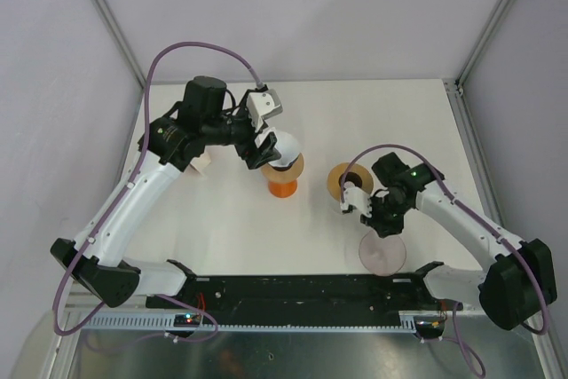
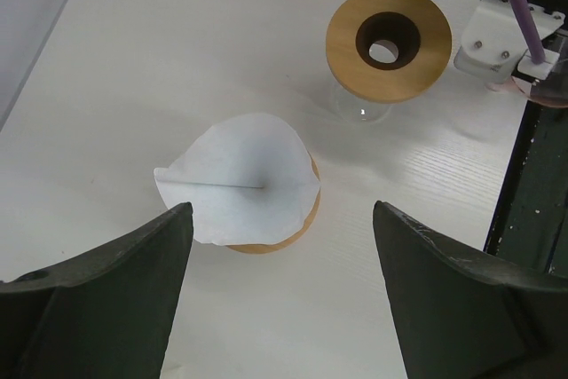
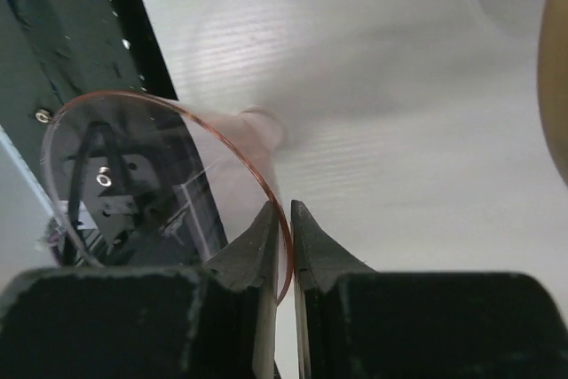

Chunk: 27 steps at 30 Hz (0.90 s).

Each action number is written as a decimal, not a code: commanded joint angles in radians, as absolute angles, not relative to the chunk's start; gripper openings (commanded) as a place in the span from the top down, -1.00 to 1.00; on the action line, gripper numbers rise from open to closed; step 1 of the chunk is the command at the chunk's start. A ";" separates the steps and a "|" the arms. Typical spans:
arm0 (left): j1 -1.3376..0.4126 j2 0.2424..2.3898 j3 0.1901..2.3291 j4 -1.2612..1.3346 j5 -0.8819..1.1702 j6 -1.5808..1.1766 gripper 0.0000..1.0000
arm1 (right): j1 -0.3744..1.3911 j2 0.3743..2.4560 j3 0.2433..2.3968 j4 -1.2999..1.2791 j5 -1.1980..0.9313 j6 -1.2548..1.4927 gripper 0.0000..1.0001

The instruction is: Place the coffee filter in the dripper

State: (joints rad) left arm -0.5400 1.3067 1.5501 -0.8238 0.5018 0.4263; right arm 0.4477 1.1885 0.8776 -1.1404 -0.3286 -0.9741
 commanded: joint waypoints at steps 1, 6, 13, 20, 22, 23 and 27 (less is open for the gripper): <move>-0.533 1.304 1.562 -0.793 0.518 0.416 -0.73 | 0.523 1.195 0.969 -1.137 -0.367 -0.834 1.00; -0.533 1.325 1.572 -0.792 0.494 0.410 -0.73 | 0.597 1.159 1.044 -1.110 -0.426 -0.772 1.00; -0.533 1.344 1.583 -0.791 0.478 0.398 -0.73 | 0.615 1.107 1.063 -1.074 -0.490 -0.753 1.00; -0.532 1.353 1.596 -0.792 0.448 0.396 -0.74 | 0.670 1.023 1.105 -0.962 -0.603 -0.608 1.00; -0.532 1.358 1.599 -0.791 0.448 0.389 -0.74 | 0.691 1.021 1.121 -0.911 -0.592 -0.508 1.00; -0.532 1.362 1.600 -0.791 0.448 0.386 -0.74 | 0.698 1.025 1.135 -0.893 -0.575 -0.463 1.00; -0.532 1.368 1.606 -0.789 0.446 0.377 -0.74 | 0.708 1.081 1.226 -0.902 -0.508 -0.287 1.00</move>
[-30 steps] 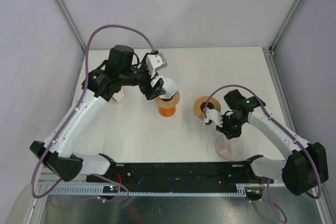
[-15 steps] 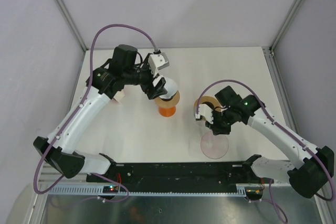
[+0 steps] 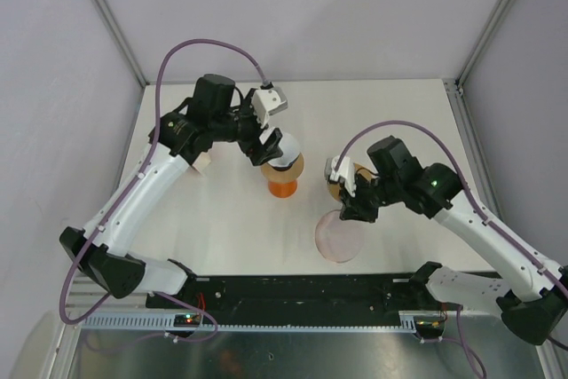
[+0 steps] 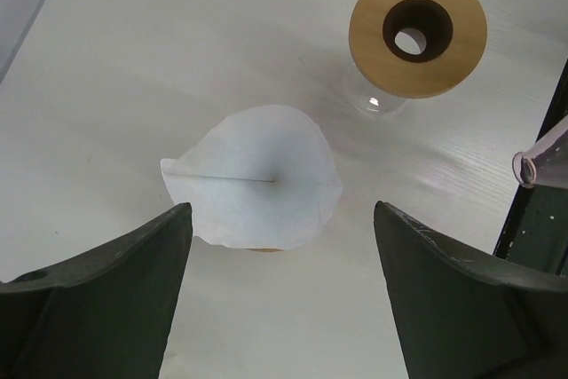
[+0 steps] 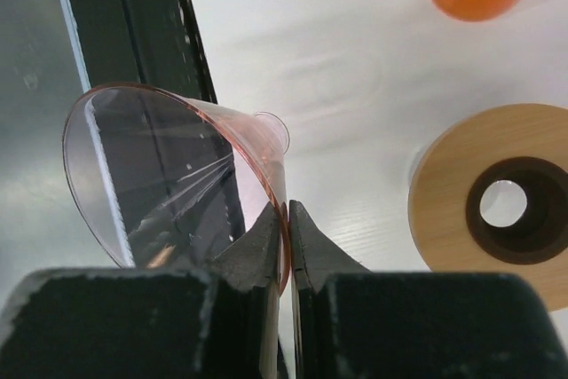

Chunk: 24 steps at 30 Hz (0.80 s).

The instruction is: Place the coffee filter in the dripper

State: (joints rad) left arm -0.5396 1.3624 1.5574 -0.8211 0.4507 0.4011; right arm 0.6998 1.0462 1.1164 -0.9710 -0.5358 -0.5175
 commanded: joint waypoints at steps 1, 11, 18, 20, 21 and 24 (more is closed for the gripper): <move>-0.532 1.368 1.608 -0.789 0.445 0.374 -0.74 | 0.708 1.098 1.248 -0.906 -0.493 -0.236 1.00; -0.532 1.374 1.618 -0.777 0.438 0.340 -0.74 | 0.645 1.200 1.503 -1.029 -0.353 0.067 1.00; -0.533 1.406 1.683 -0.768 0.497 0.257 -0.71 | 0.531 1.230 1.606 -1.140 -0.287 0.147 1.00; -0.534 1.428 1.709 -0.766 0.534 0.205 -0.69 | 0.475 1.230 1.599 -1.144 -0.291 0.154 1.00; -0.535 1.443 1.721 -0.764 0.545 0.184 -0.69 | 0.445 1.231 1.590 -1.145 -0.299 0.154 1.00; -0.547 1.493 1.763 -0.758 0.554 0.119 -0.61 | 0.377 1.243 1.570 -1.158 -0.313 0.138 1.00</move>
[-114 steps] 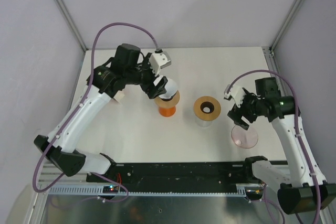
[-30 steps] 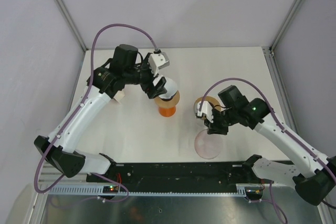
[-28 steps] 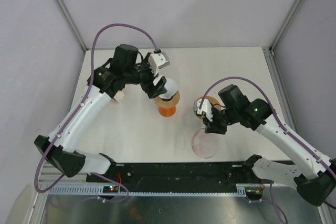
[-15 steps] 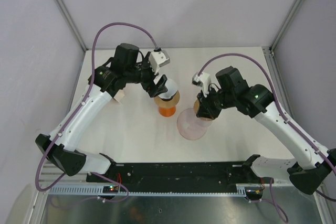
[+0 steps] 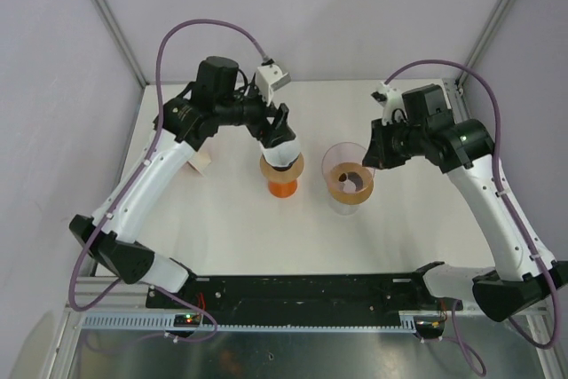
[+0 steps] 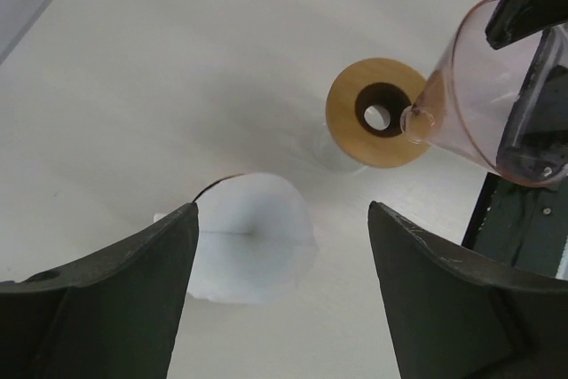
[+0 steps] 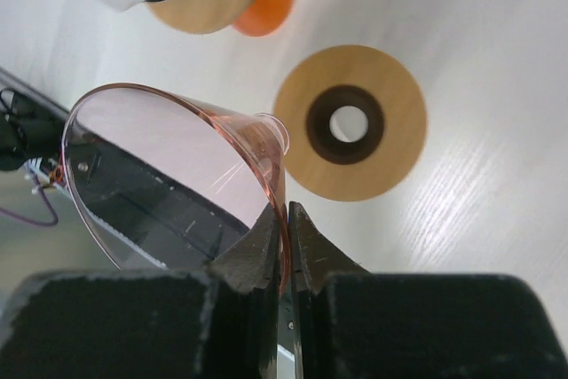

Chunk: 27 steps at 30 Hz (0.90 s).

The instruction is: Place the coffee filter in the dripper

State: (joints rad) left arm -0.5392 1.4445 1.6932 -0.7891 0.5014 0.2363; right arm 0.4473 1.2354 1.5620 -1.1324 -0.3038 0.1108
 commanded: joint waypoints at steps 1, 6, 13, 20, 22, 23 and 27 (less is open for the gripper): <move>-0.553 1.508 1.776 -0.755 0.552 0.102 -0.60 | 0.353 1.248 1.562 -1.160 -0.327 0.132 1.00; -0.616 1.578 1.811 -0.747 0.522 0.062 -0.60 | 0.272 1.270 1.533 -1.139 -0.402 0.104 1.00; -0.683 1.685 1.871 -0.740 0.514 -0.029 -0.65 | 0.234 1.323 1.518 -1.170 -0.420 0.068 1.00; -0.761 1.754 1.884 -0.732 0.487 -0.038 -0.66 | 0.231 1.365 1.505 -1.184 -0.431 0.056 1.00; -0.767 1.772 1.888 -0.731 0.469 -0.039 -0.58 | 0.232 1.373 1.501 -1.180 -0.428 0.051 1.00; -0.768 1.781 1.888 -0.731 0.461 -0.037 -0.55 | 0.232 1.375 1.499 -1.174 -0.429 0.050 1.00; -0.769 1.808 1.887 -0.730 0.452 -0.032 -0.28 | 0.231 1.395 1.491 -1.162 -0.428 0.042 1.00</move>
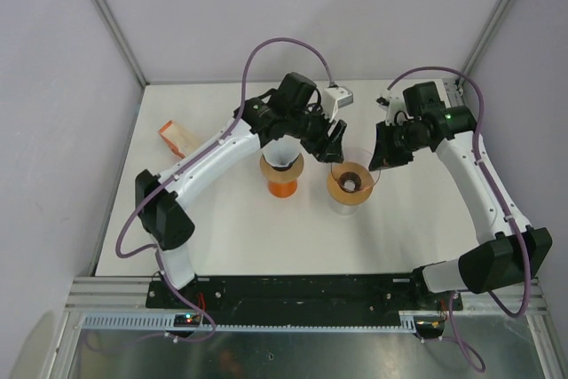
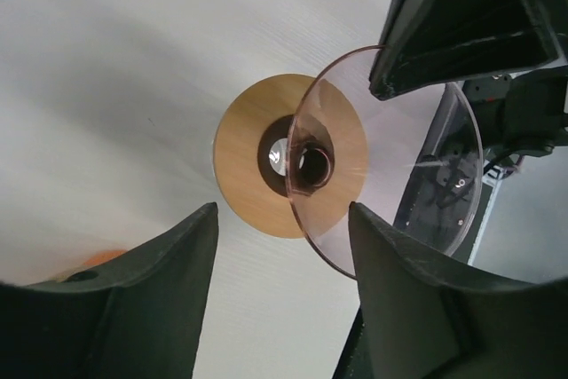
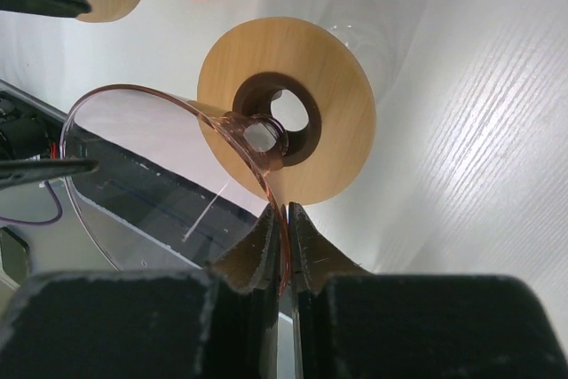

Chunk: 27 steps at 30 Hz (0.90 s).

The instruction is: Place the coffee filter in the dripper

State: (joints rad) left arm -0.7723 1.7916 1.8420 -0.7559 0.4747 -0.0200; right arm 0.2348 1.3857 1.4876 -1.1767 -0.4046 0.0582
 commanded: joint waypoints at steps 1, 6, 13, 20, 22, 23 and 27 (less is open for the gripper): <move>-0.769 1.813 1.887 -0.730 0.457 -0.033 -0.22 | 0.230 1.402 1.491 -1.161 -0.426 0.040 1.00; -0.773 1.828 1.879 -0.731 0.476 -0.032 0.00 | 0.230 1.428 1.494 -1.151 -0.432 0.035 1.00; -0.772 1.819 1.902 -0.731 0.501 -0.038 0.07 | 0.230 1.448 1.589 -1.194 -0.430 0.028 1.00; -0.771 1.804 1.963 -0.730 0.482 -0.032 -0.04 | 0.222 1.451 1.648 -1.220 -0.429 0.020 1.00; -0.770 1.803 1.971 -0.731 0.474 -0.028 -0.06 | 0.218 1.451 1.653 -1.219 -0.429 0.019 1.00; -0.771 1.804 1.974 -0.731 0.473 -0.026 -0.06 | 0.218 1.451 1.654 -1.215 -0.431 0.019 1.00; -0.771 1.814 1.969 -0.731 0.473 -0.032 -0.08 | 0.217 1.462 1.644 -1.203 -0.439 0.019 1.00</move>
State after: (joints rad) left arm -0.7712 1.8305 1.9327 -0.7429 0.4744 -0.0265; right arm 0.2222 1.4590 1.6058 -1.2076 -0.4232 0.0254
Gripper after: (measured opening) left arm 0.535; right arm 0.082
